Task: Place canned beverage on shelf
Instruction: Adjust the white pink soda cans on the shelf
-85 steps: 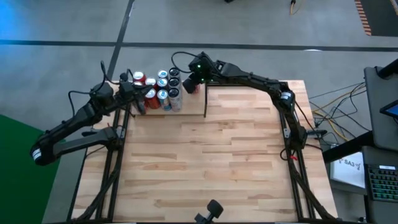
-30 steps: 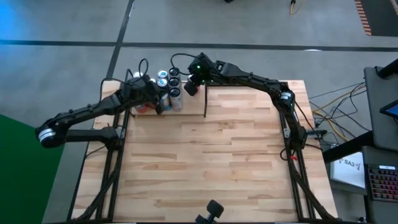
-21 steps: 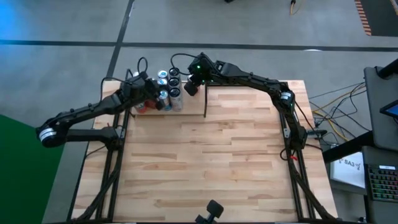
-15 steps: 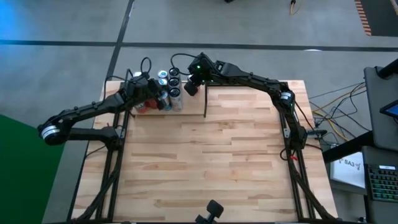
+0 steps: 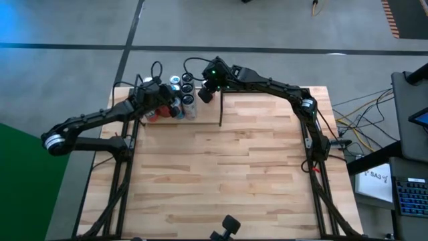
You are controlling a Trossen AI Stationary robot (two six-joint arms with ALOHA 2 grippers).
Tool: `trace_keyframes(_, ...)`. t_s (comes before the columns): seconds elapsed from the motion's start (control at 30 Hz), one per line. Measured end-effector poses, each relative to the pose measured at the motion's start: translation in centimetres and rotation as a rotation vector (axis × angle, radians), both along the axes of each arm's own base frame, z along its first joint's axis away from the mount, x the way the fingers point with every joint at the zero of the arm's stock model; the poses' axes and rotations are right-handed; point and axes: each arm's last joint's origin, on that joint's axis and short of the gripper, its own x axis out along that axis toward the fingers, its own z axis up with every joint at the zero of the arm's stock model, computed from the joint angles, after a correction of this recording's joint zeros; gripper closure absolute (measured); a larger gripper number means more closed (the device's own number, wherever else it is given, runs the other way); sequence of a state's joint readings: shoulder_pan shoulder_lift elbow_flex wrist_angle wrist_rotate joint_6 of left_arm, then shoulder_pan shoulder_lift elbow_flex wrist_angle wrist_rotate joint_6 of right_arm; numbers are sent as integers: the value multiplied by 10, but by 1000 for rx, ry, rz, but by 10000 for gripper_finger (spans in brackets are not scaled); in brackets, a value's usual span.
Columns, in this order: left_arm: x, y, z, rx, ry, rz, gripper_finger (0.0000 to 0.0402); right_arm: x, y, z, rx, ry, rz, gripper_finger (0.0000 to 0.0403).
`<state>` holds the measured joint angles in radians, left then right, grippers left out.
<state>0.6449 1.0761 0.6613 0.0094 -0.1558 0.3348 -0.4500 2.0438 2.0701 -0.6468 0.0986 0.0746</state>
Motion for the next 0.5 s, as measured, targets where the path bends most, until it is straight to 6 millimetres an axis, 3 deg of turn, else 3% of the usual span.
trace_keyframes(0.5,5,4,-4,0,-4,-7,402,0,0,1,-4,1,4,394)
